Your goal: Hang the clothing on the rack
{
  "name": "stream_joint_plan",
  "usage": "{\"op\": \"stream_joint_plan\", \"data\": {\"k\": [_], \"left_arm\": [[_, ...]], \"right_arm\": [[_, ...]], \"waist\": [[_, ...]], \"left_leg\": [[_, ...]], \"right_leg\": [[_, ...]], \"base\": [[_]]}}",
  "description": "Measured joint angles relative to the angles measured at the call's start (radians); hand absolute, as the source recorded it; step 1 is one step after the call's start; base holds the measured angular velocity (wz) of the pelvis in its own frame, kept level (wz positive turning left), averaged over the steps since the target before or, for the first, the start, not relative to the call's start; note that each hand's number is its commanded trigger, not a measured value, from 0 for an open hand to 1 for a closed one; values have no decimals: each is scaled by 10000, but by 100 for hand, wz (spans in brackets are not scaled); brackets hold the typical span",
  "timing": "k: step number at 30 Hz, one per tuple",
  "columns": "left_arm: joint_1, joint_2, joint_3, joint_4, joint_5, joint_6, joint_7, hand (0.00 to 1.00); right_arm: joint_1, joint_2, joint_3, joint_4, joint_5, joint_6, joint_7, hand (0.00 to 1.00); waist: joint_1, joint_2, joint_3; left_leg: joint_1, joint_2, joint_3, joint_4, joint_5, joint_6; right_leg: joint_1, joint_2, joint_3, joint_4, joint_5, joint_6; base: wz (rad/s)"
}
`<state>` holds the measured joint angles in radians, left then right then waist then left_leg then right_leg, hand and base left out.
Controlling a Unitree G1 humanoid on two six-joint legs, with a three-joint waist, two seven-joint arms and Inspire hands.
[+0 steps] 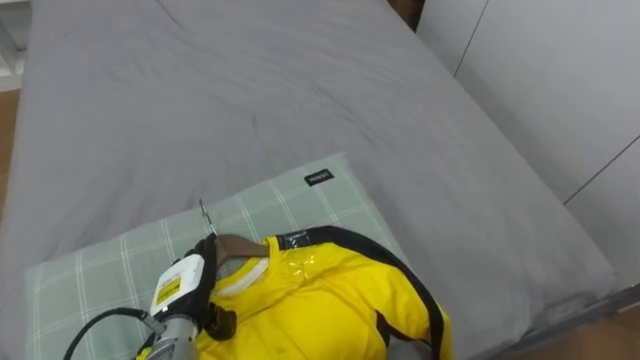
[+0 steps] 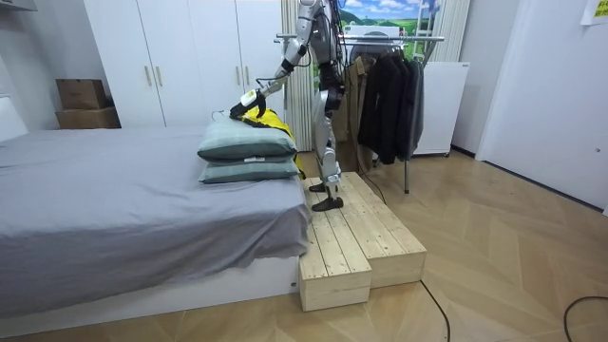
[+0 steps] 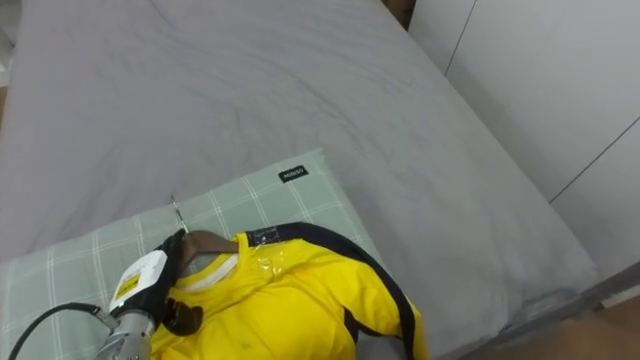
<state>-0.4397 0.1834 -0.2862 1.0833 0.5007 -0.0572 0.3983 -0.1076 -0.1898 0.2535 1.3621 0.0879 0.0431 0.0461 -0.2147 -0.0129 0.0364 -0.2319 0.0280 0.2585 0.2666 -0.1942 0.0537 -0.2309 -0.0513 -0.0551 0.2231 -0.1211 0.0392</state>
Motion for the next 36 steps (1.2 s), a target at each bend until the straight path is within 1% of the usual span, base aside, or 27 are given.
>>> {"op": "stream_joint_plan", "data": {"k": [3, 5, 9, 12, 14, 16, 18, 19, 21, 23, 31, 36], "left_arm": [[-1, -17, 62, 112, -2, -1, -4, 0], [0, -78, 95, 305, -24, -7, -105, 0], [11, -96, 104, 569, -123, -12, -237, 0], [10, -99, 133, 608, -397, -21, -241, 0], [7, -96, 151, 790, -778, -85, -245, 0], [10, -96, 149, 888, -795, -105, -244, 0], [8, -95, 151, 1000, -808, -128, -244, 0], [-2, -95, 169, 1111, -777, -158, -237, 0], [9, -97, 197, 1316, -775, -173, -226, 0], [9, -101, 488, 1541, -769, -180, -195, 0], [10, -99, 676, 1576, -788, -187, -156, 0], [10, -101, 678, 1589, -1068, -186, -143, 0]], "right_arm": [[4, 8, 35, -3, 243, 8, 2, 0], [-6, 19, 94, -17, 332, 11, -9, 0], [-27, 31, 91, -36, 335, 7, -116, 0], [-64, 41, 94, -35, 337, 7, -204, 0], [-103, 45, 98, -35, 336, 7, -205, 0], [-105, 44, 105, -35, 339, 7, -199, 0], [-106, 41, 197, -35, 449, 6, -186, 0], [-110, 41, 382, -36, 704, 6, -182, 0], [-90, 43, 417, -33, 1010, 6, -112, 0], [-89, 74, 413, -23, 1287, 4, 24, 0], [-79, 88, 429, -10, 1516, 6, 222, 0], [-96, 78, 590, -11, 1607, 5, 227, 0]], "waist": [[18, -25, -17], [52, -28, -19], [82, -44, -26], [159, -56, -35], [215, -62, -44], [267, -75, -51], [290, -99, -73], [306, -121, -89], [306, -174, -124], [303, -252, -161], [311, -303, -154], [313, -304, -153]], "left_leg": [[11, 21, 2, 4, 21, -25], [12, 98, 19, 12, 29, -30], [13, 110, 27, 18, 33, -33], [33, 120, 41, 32, 34, -34], [69, 127, 54, 17, 44, -49], [91, 135, 64, 9, 53, -61], [118, 140, 63, 2, 60, -71], [132, 147, 64, -10, 67, -79], [170, 152, 77, -62, 80, -92], [178, 158, 95, -101, 107, -109], [174, 161, 100, -158, 141, -163], [178, 181, 99, -167, 155, -186]], "right_leg": [[2, 22, 1, 5, 12, -20], [10, 31, 5, 12, 22, -36], [6, 42, 3, 11, 38, -60], [12, 48, -5, 11, 46, -73], [23, 57, -4, 12, 60, -95], [36, 65, -4, 12, 66, -105], [58, 72, -4, 12, 68, -108], [67, 78, -1, 11, 71, -112], [75, 88, 12, 11, 79, -126], [67, 117, 31, -17, 107, -169], [30, 166, 45, -32, 113, -180], [27, 182, -30, -42, 116, -185]], "base": [[0], [0], [0], [-2], [-4], [0], [0], [0], [-2], [-4], [0], [0]]}}
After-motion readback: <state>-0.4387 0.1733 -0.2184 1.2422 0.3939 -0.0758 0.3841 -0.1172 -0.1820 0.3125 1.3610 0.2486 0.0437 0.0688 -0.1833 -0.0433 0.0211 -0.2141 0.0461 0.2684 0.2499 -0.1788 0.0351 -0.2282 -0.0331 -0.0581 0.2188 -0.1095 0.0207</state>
